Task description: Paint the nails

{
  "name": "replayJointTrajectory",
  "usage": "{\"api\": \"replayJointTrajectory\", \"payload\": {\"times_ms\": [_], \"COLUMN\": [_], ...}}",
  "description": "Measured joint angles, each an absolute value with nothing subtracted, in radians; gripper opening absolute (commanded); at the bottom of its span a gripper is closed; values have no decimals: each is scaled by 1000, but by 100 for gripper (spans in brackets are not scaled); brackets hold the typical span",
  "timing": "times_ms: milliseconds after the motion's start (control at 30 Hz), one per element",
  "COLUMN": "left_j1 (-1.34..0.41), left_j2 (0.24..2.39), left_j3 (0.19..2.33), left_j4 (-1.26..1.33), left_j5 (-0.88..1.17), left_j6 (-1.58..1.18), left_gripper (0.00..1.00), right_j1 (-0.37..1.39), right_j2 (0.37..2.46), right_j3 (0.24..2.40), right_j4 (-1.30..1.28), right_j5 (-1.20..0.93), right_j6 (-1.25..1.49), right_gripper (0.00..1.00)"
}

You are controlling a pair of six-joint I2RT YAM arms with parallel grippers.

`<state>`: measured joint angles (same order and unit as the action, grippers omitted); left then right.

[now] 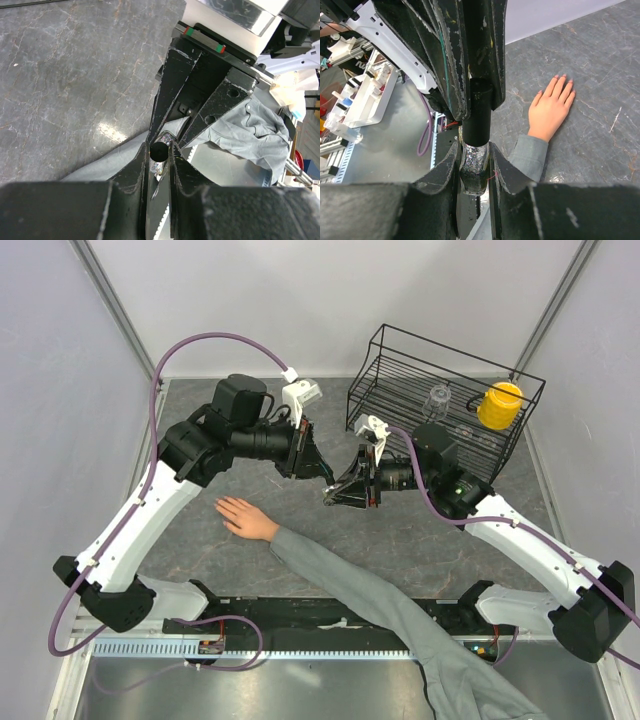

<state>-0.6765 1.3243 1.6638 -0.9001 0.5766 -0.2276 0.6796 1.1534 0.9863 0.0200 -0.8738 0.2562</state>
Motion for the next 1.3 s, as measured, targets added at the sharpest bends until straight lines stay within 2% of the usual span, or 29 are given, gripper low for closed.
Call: {"api": "replayJointTrajectory", "payload": {"times_ms": [500,867,1300], "left_j1": [-678,-682,-688], "left_j2": [1327,1338,1342], "left_j3": [1686,1714,1731], "left_j4": [-910,-969,-970], "left_j5": [510,423,384], "left_j6": [-332,-380,-421], "left_gripper": [2,2,2], "right_j1": [697,766,780], "right_j2": [1127,1125,1110], "right_j3": [986,997,997], "right_j4": [10,-33,-33], "right_j5": [-754,-574,-498], "right_j6": [238,182,167], "right_gripper": [0,0,0]}}
